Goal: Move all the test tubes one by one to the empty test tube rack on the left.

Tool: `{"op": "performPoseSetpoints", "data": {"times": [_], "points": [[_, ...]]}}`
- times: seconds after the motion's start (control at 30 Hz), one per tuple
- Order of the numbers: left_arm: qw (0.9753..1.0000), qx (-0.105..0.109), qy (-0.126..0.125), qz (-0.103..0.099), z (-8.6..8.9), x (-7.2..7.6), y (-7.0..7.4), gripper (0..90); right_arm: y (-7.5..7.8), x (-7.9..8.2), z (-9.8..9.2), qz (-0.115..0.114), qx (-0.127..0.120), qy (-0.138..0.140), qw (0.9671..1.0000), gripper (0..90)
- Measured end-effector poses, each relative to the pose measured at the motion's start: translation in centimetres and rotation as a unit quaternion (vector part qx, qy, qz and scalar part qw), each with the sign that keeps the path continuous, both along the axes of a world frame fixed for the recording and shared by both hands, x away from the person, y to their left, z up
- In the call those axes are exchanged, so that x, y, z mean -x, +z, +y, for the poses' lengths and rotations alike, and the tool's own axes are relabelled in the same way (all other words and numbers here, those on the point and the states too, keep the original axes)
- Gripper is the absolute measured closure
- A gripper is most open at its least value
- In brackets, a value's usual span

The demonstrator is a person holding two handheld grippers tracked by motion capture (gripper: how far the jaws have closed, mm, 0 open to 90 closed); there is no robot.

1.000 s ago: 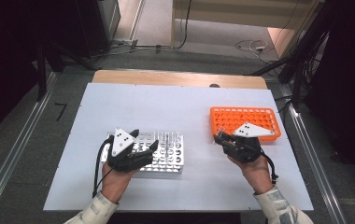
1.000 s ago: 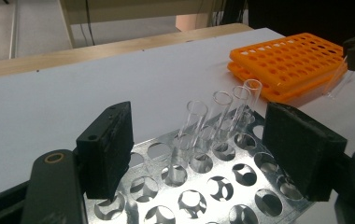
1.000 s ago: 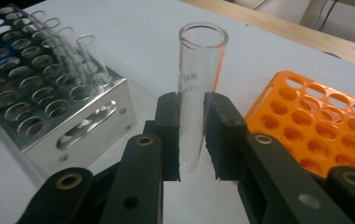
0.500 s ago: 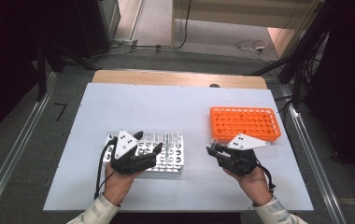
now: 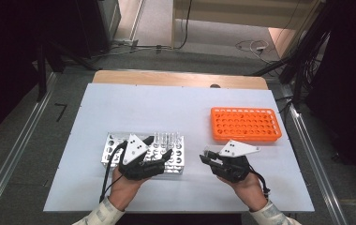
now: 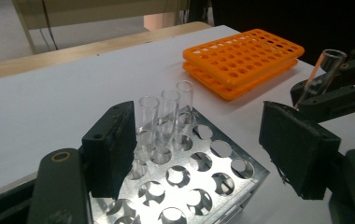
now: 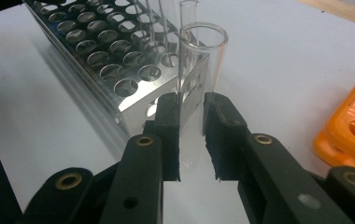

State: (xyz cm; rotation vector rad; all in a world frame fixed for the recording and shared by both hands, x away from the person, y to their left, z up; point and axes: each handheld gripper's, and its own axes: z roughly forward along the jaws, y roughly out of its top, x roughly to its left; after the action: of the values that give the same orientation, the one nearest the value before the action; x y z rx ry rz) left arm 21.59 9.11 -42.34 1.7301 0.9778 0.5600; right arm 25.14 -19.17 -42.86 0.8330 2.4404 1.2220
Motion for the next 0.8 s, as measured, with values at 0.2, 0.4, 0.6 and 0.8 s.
{"op": "performPoseSetpoints", "data": {"times": [0.2,0.4,0.6,0.8], "points": [[0.9996,0.001,-0.026,0.005,-1.0,0.2,-0.1,32.5,-0.5,0.2,0.6,0.001,0.008,0.012,0.9999,73.3],[0.9981,0.011,-0.06,0.011,-2.2,0.2,-0.2,38.7,-0.5,0.4,0.9,-0.004,0.008,0.016,0.9998,73.3],[0.9964,0.021,-0.081,0.014,-3.2,0.0,-0.2,44.5,-0.7,0.4,1.3,-0.003,0.012,0.018,0.9998,73.3],[0.9944,0.021,-0.102,0.019,-4.1,-0.1,-0.3,49.8,-0.8,0.4,1.7,-0.005,0.014,0.023,0.9996,73.3]]}}
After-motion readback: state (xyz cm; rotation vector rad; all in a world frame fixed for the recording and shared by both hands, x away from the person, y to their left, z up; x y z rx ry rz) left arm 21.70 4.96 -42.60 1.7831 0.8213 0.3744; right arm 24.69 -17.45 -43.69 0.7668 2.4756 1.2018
